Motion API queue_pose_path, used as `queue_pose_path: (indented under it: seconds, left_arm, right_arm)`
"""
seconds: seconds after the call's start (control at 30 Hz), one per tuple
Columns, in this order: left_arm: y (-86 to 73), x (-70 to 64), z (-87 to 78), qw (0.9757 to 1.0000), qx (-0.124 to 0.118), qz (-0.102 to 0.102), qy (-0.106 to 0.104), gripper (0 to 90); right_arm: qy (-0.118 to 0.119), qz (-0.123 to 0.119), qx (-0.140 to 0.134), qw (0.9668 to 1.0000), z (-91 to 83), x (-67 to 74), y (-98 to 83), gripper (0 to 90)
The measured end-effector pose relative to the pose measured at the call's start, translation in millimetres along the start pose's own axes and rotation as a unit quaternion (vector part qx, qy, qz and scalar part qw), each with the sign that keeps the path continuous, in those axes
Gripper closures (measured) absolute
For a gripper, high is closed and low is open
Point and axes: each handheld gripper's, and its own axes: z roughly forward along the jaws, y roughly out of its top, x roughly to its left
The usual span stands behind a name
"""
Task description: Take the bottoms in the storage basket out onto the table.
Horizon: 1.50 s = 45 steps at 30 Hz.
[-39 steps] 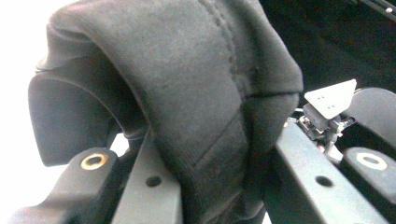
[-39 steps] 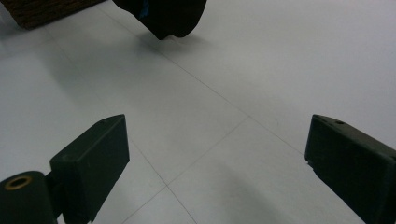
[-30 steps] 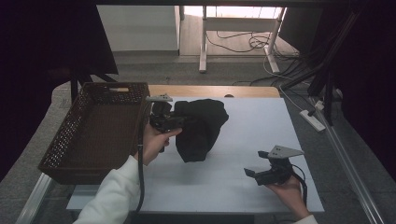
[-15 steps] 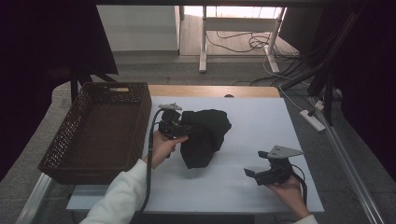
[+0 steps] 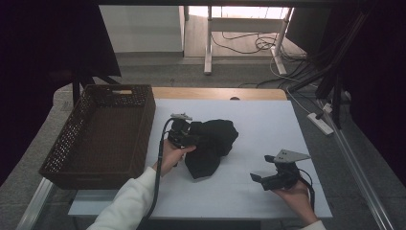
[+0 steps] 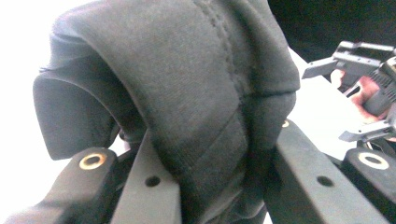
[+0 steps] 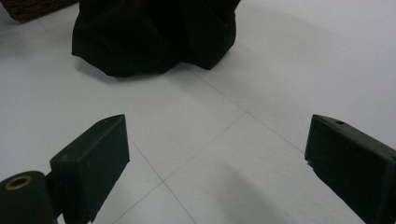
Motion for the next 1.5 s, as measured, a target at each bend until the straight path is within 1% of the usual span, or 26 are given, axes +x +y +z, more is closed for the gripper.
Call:
queue_pose_path:
  seconds: [0.2, 0.3, 0.43, 0.7, 0.8, 0.97, 1.1, 1.17, 1.27, 1.3, 1.33, 1.4, 1.47, 1.5]
  left_arm:
    - [-8.4, 5.6, 10.8, 0.9999, 0.011, -0.009, 0.001, 76.8]
    - [-9.9, 4.4, 13.4, 0.9999, 0.014, -0.001, 0.004, 76.7]
    - [-12.9, 4.5, 16.6, 0.9998, 0.021, 0.001, 0.005, 76.4]
    - [-23.8, 6.8, 22.0, 0.9993, 0.037, 0.003, 0.007, 75.5]
    - [-28.2, 6.4, 24.6, 0.9989, 0.045, 0.007, 0.010, 75.4]
    - [-29.5, 5.3, 25.3, 0.9989, 0.045, 0.011, 0.011, 75.0]
    - [-29.4, 3.0, 25.0, 0.9987, 0.044, 0.019, 0.016, 73.3]
    - [-29.0, 1.3, 24.5, 0.9987, 0.042, 0.022, 0.017, 67.1]
    - [-27.8, -4.1, 21.3, 0.9982, 0.035, 0.037, 0.030, 44.6]
    - [-27.6, -6.1, 19.4, 0.9982, 0.030, 0.042, 0.032, 40.3]
    - [-27.2, -8.5, 17.4, 0.9980, 0.025, 0.048, 0.033, 36.9]
    - [-26.2, -13.5, 13.6, 0.9966, 0.023, 0.066, 0.043, 31.2]
    - [-25.8, -17.2, 10.3, 0.9954, 0.021, 0.082, 0.045, 27.2]
    - [-25.6, -18.5, 8.7, 0.9949, 0.021, 0.086, 0.049, 26.0]
  right_arm:
    - [-0.001, -0.001, 0.002, 1.0000, 0.2, -0.4, -0.2, 6.4]
    - [-0.001, 0.000, 0.003, 1.0000, 0.4, -0.7, -0.3, 6.4]
    - [-0.002, -0.001, 0.004, 1.0000, 0.5, -0.6, -0.4, 6.4]
    - [-0.005, -0.003, 0.007, 1.0000, 1.0, -0.5, -0.7, 6.4]
    - [-0.005, -0.004, 0.010, 0.9999, 1.3, -0.6, -0.7, 6.4]
    - [-0.006, -0.005, 0.011, 0.9999, 2.0, -0.5, -1.0, 6.4]
    - [-0.006, -0.005, 0.012, 0.9999, 2.2, -0.7, -1.2, 6.4]
    - [-0.005, -0.005, 0.014, 0.9999, 2.4, -1.2, -1.4, 6.4]
    - [-0.005, -0.003, 0.013, 0.9999, 2.5, -2.1, -1.8, 6.4]
    - [-0.005, -0.002, 0.011, 0.9999, 2.5, -2.5, -2.0, 6.4]
    - [-0.004, -0.001, 0.011, 0.9999, 2.3, -3.0, -2.1, 6.4]
    - [-0.004, 0.001, 0.010, 0.9999, 2.0, -3.8, -2.4, 6.4]
    - [-0.003, 0.003, 0.008, 1.0000, 1.4, -5.0, -2.7, 6.4]
    - [-0.004, 0.003, 0.007, 1.0000, 1.0, -5.4, -2.9, 6.4]
